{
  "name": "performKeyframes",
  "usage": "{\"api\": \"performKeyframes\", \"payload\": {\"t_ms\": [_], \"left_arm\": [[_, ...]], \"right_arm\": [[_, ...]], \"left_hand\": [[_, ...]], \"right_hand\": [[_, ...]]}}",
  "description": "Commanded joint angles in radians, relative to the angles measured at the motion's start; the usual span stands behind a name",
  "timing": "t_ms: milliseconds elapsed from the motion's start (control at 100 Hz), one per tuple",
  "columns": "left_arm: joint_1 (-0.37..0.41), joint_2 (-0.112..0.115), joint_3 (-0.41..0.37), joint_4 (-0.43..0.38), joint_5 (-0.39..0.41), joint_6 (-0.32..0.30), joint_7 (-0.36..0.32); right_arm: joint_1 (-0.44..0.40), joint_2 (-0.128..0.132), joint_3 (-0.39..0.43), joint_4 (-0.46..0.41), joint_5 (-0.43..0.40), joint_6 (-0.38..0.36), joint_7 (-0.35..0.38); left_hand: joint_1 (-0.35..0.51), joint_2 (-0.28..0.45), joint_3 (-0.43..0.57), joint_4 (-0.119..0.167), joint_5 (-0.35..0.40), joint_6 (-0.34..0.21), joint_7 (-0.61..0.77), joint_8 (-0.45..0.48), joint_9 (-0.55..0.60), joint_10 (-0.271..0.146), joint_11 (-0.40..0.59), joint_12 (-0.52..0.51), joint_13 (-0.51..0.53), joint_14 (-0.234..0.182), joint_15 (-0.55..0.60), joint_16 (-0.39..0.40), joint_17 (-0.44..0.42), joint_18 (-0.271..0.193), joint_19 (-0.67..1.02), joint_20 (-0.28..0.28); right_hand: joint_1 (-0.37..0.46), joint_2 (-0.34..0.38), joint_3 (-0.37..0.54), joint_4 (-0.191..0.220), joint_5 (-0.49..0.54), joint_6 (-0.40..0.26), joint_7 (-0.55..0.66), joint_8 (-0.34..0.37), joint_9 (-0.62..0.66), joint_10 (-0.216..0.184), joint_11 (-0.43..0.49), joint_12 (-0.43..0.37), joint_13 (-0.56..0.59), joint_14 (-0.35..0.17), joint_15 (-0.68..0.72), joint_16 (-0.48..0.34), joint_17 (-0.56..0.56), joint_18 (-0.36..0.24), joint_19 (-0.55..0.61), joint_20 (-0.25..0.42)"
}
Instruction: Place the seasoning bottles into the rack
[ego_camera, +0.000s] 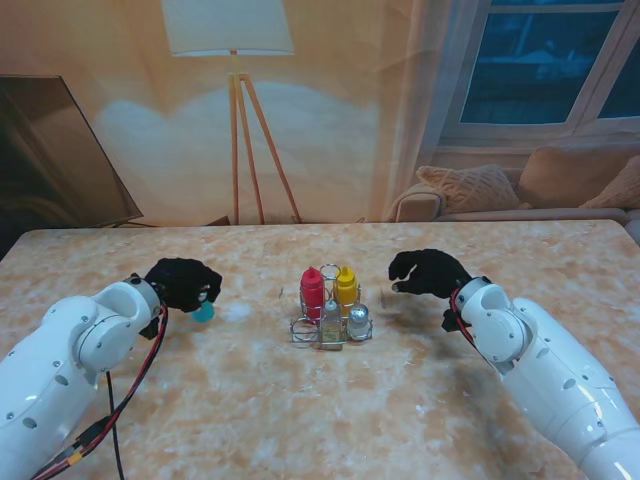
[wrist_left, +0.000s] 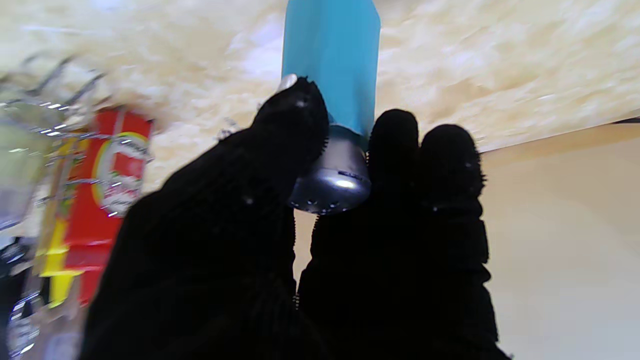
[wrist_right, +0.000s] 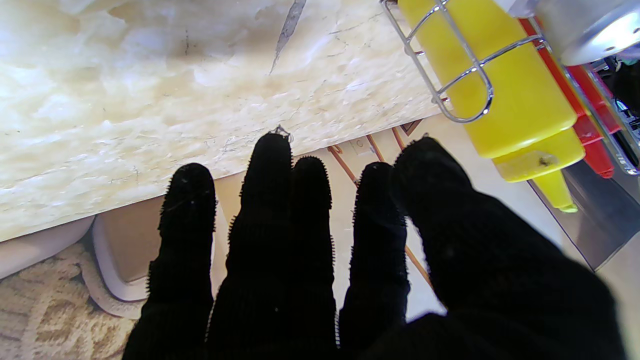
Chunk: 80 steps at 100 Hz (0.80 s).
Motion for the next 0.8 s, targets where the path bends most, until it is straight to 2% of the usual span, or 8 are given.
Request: {"api": "performKeyframes", "payload": {"t_ms": [0, 320, 510, 790], "left_arm": [[0.000, -0.006, 0.008, -0.041, -0.020, -0.017, -0.024], [-0.031, -0.010, 0.080, -0.103, -0.200, -0.063, -0.094], [-0.061, -0.016, 0.137, -0.107, -0.268, -0.062, -0.094], [-0.107, -0.027, 0.219, -0.097, -0.345, -0.028, -0.078]], "right_arm": [[-0.007, -0.006, -0.001, 0.000, -0.002, -0.002, 0.013], [-0.014, -0.006, 0.007, -0.005, -0.004, -0.004, 0.010], [-0.016, -0.006, 0.010, -0.006, -0.005, -0.005, 0.009], [-0.017, -0.006, 0.011, -0.006, -0.006, -0.005, 0.009]], "left_hand": [[0.065, 0.015, 0.050, 0.007, 0.060, 0.032, 0.112, 0.015, 0.070, -0.024, 0.033, 0.047, 0.054, -0.032, 0.030, 0.021, 0.001, -0.102, 0.022, -0.010], [0.063, 0.013, 0.053, 0.007, 0.061, 0.027, 0.114, 0.013, 0.072, -0.030, 0.025, 0.058, 0.053, -0.033, 0.031, 0.022, 0.000, -0.103, 0.018, -0.008], [0.060, 0.011, 0.057, 0.007, 0.061, 0.027, 0.115, 0.012, 0.074, -0.032, 0.023, 0.065, 0.055, -0.036, 0.033, 0.023, 0.001, -0.103, 0.019, -0.005], [0.059, 0.012, 0.060, 0.006, 0.058, 0.025, 0.118, 0.011, 0.072, -0.032, 0.020, 0.071, 0.053, -0.036, 0.033, 0.023, -0.001, -0.103, 0.016, -0.003]], "right_hand": [[0.001, -0.002, 0.002, -0.010, 0.010, -0.014, 0.013, -0.007, 0.012, -0.010, 0.014, 0.026, 0.009, -0.007, 0.016, 0.031, -0.005, 0.001, 0.015, 0.007], [0.001, -0.003, 0.003, -0.010, 0.010, -0.012, 0.012, -0.009, 0.012, -0.010, 0.013, 0.026, 0.009, -0.005, 0.015, 0.030, -0.007, 0.000, 0.013, 0.006], [0.000, -0.002, 0.002, -0.010, 0.009, -0.014, 0.012, -0.009, 0.012, -0.009, 0.013, 0.026, 0.009, -0.006, 0.015, 0.030, -0.005, 0.000, 0.014, 0.005], [0.001, -0.001, 0.002, -0.009, 0.010, -0.014, 0.013, -0.009, 0.011, -0.009, 0.013, 0.025, 0.009, -0.005, 0.016, 0.030, -0.006, 0.000, 0.014, 0.005]]}}
